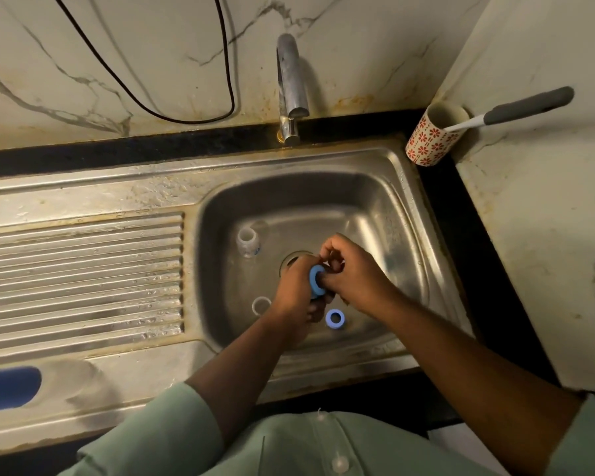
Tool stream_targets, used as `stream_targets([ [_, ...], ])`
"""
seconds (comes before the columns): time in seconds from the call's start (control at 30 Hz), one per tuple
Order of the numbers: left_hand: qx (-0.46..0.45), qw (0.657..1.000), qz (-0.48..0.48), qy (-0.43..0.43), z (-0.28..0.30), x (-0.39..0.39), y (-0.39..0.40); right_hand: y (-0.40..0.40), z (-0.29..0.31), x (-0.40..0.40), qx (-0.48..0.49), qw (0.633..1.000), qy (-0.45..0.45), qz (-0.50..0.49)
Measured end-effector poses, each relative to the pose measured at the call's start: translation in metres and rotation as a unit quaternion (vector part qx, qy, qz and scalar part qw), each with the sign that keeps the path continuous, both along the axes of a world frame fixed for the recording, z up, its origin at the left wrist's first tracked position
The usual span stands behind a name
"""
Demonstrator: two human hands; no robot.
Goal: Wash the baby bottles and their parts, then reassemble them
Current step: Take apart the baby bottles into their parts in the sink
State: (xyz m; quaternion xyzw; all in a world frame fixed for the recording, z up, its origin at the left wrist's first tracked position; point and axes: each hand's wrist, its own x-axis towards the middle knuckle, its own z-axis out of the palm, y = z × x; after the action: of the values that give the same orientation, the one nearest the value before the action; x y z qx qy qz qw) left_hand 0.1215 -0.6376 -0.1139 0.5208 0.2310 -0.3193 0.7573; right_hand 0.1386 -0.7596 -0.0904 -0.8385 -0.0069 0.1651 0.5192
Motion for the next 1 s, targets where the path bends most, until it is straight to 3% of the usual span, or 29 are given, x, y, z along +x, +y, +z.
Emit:
stream_targets([
  [0.1, -0.033, 0.996, 0.056, 0.062, -0.003, 0.008, 0.006, -0.008, -0.004, -0.004, 0.061, 0.998, 0.013, -0.001],
  [0.23, -0.073, 0.994, 0.01, 0.082, -0.007, 0.009, 0.009, 0.002, -0.021, -0.025, 0.089, 0.993, 0.066, -0.035],
  [0.33, -0.09, 0.991, 0.017, 0.095, -0.017, 0.008, 0.011, 0.009, -0.032, -0.024, 0.038, 0.995, 0.014, -0.091],
  [0.43, -0.087, 0.98, 0.119, 0.133, -0.032, 0.014, 0.014, 0.007, -0.041, -0.011, -0.028, 0.993, -0.027, -0.112],
  [0.53, -0.095, 0.971, 0.151, 0.159, -0.043, 0.023, 0.018, 0.008, -0.052, 0.007, -0.004, 0.996, -0.028, -0.086],
  [0.63, -0.099, 0.965, 0.167, 0.177, -0.055, 0.037, 0.023, 0.01, -0.067, 0.025, 0.006, 0.999, 0.038, -0.037],
  [0.77, -0.08, 0.977, 0.135, 0.146, -0.067, 0.052, 0.04, 0.0, -0.082, 0.051, 0.106, 0.978, 0.18, -0.021],
  [0.83, 0.002, 0.991, 0.11, 0.072, -0.073, 0.059, 0.051, -0.008, -0.092, 0.065, 0.143, 0.967, 0.194, -0.082],
  [0.87, 0.103, 0.991, 0.082, 0.024, -0.076, 0.063, 0.058, -0.012, -0.098, 0.073, 0.124, 0.969, 0.183, -0.106],
  [0.93, 0.357, 0.932, -0.018, -0.064, -0.087, 0.073, 0.07, -0.02, -0.116, 0.091, 0.01, 0.985, 0.147, -0.093],
  [1.0, 0.468, 0.871, -0.113, -0.094, -0.101, 0.083, 0.08, -0.023, -0.137, 0.107, -0.112, 0.989, 0.094, -0.031],
])
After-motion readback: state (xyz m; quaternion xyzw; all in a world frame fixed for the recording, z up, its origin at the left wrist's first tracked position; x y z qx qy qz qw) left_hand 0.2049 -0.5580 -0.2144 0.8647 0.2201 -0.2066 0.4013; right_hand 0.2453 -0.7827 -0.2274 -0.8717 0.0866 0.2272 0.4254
